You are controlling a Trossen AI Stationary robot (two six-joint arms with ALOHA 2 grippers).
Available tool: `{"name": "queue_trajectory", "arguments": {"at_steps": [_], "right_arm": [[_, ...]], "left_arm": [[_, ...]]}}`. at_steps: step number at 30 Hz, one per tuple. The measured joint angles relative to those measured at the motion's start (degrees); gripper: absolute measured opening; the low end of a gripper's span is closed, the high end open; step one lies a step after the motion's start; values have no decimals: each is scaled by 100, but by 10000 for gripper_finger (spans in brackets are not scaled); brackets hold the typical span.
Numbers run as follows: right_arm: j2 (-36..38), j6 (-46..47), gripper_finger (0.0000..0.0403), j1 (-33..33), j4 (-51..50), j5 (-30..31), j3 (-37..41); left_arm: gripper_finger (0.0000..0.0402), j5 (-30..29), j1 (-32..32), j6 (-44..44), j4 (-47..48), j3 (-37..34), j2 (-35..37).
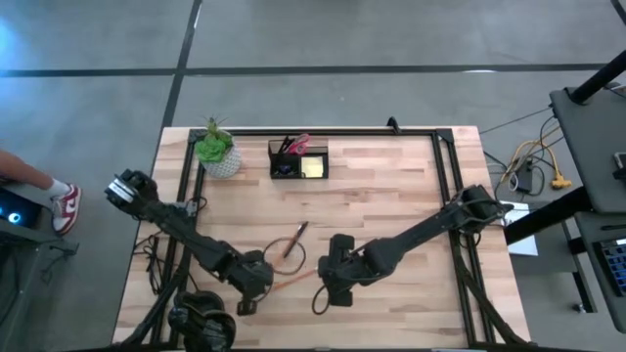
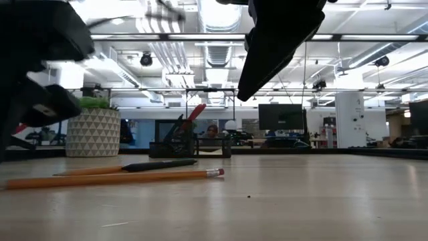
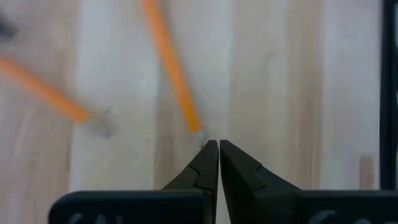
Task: Pick and place office supplies into organizer
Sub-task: Put the bottom pencil into the top left section of the black desk organizer
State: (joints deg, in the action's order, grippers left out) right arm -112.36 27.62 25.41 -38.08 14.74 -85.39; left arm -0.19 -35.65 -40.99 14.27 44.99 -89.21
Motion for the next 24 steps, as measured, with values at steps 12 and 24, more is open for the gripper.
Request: {"name": "queue_trajectory", "arguments": {"at_steps": [12, 24], "right_arm": [[22, 411, 231, 3, -18, 38, -6], [22, 551, 231, -15, -21, 196, 0]], "left_arm": [[0, -446, -188, 1612, -135, 0, -170], [0, -448, -144, 1590, -290, -4, -370]]}}
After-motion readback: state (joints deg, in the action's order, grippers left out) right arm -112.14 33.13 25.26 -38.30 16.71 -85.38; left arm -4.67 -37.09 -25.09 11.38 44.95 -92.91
